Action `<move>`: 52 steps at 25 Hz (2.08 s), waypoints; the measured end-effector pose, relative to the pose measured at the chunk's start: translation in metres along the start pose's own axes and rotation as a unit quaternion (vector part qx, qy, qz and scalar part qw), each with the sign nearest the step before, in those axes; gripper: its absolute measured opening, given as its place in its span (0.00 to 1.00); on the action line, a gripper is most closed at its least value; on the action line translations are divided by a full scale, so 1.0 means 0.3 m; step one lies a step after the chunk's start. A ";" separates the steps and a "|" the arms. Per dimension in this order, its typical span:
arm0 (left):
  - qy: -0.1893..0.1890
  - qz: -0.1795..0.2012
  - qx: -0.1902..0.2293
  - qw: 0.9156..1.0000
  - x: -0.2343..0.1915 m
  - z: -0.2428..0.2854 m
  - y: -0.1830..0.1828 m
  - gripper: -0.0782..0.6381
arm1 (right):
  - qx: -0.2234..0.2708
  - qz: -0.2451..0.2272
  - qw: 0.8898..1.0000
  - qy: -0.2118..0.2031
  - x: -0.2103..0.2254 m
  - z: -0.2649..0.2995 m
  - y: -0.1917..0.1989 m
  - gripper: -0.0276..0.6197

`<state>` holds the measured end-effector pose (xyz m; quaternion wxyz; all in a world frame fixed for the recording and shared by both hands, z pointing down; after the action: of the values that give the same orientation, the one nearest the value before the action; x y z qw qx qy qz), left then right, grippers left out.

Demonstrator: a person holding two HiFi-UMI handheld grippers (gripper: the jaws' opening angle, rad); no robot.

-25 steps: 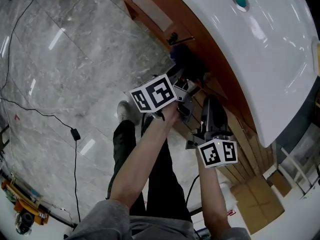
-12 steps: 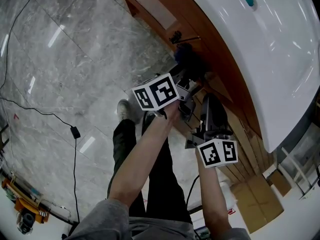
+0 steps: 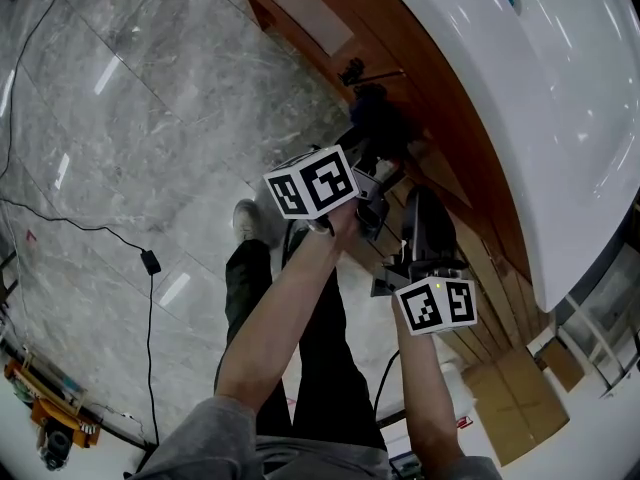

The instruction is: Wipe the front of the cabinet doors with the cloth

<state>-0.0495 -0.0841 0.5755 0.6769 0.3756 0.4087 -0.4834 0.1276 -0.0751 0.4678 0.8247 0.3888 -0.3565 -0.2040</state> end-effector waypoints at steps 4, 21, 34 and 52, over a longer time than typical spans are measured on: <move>-0.002 -0.002 0.003 1.000 -0.026 0.008 0.008 0.25 | 0.003 -0.001 1.000 -0.002 0.007 0.017 0.015 0.06; 0.000 -0.006 -0.014 1.000 -0.166 0.065 0.007 0.25 | 0.018 -0.004 1.000 -0.008 0.053 0.108 0.099 0.06; -0.022 -0.036 0.003 0.999 -0.260 0.063 -0.045 0.25 | 0.018 -0.005 1.000 -0.012 0.064 0.123 0.119 0.06; -0.030 -0.026 0.001 0.999 -0.085 -0.187 -0.028 0.25 | 0.024 -0.004 1.000 -0.017 -0.090 -0.034 -0.012 0.06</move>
<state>-0.0732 -0.0267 0.5762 0.6762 0.3506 0.3970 -0.5121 0.1170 -0.0557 0.4489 0.8083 0.4059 -0.3740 -0.2052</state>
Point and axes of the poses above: the fingertips, and each gripper's own axes: z forward along the fingers, x to its right, y out of its underside, the point moved 10 cm from there along -z, backward along the fingers, and after that the axes turned 7 degrees about -y, right-handed, at the moved point
